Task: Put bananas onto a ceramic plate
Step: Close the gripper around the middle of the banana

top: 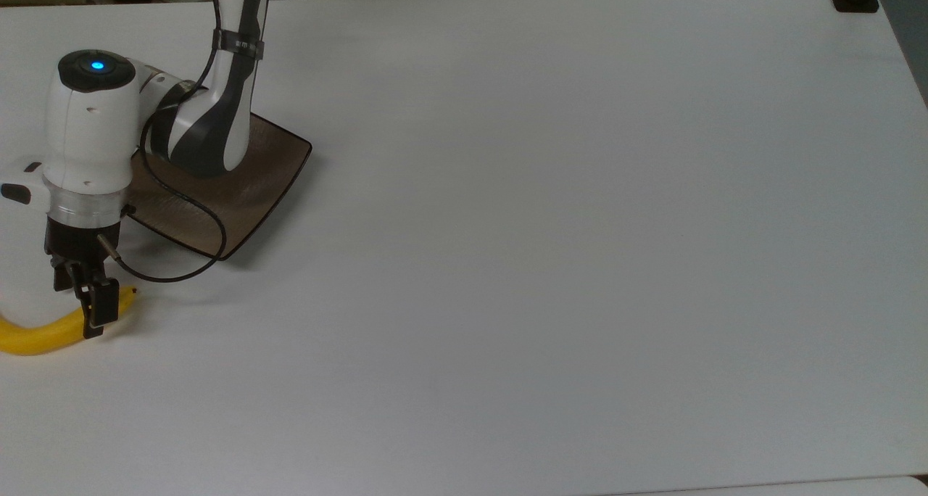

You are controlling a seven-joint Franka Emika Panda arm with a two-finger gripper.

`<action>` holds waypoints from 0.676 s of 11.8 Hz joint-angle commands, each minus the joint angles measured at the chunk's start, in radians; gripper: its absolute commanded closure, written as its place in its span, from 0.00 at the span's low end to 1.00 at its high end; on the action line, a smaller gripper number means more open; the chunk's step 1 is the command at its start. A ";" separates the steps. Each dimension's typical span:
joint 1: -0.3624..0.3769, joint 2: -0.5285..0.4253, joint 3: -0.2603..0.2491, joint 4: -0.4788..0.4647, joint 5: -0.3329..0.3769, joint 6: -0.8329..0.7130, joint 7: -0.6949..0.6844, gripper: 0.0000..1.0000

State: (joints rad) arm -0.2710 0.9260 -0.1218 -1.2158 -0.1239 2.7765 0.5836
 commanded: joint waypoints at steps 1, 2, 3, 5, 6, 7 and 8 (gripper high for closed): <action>0.004 0.020 -0.010 0.022 -0.013 0.014 0.027 0.07; 0.006 0.022 -0.010 0.021 -0.019 0.015 0.027 0.15; 0.006 0.025 -0.010 0.022 -0.020 0.015 0.027 0.43; 0.006 0.025 -0.010 0.022 -0.019 0.017 0.025 0.71; 0.006 0.024 -0.010 0.022 -0.019 0.017 0.025 0.81; 0.006 0.022 -0.010 0.024 -0.019 0.017 0.022 0.88; 0.007 0.019 -0.010 0.022 -0.022 0.017 0.019 0.92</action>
State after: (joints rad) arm -0.2711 0.9337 -0.1223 -1.2084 -0.1239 2.7769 0.5838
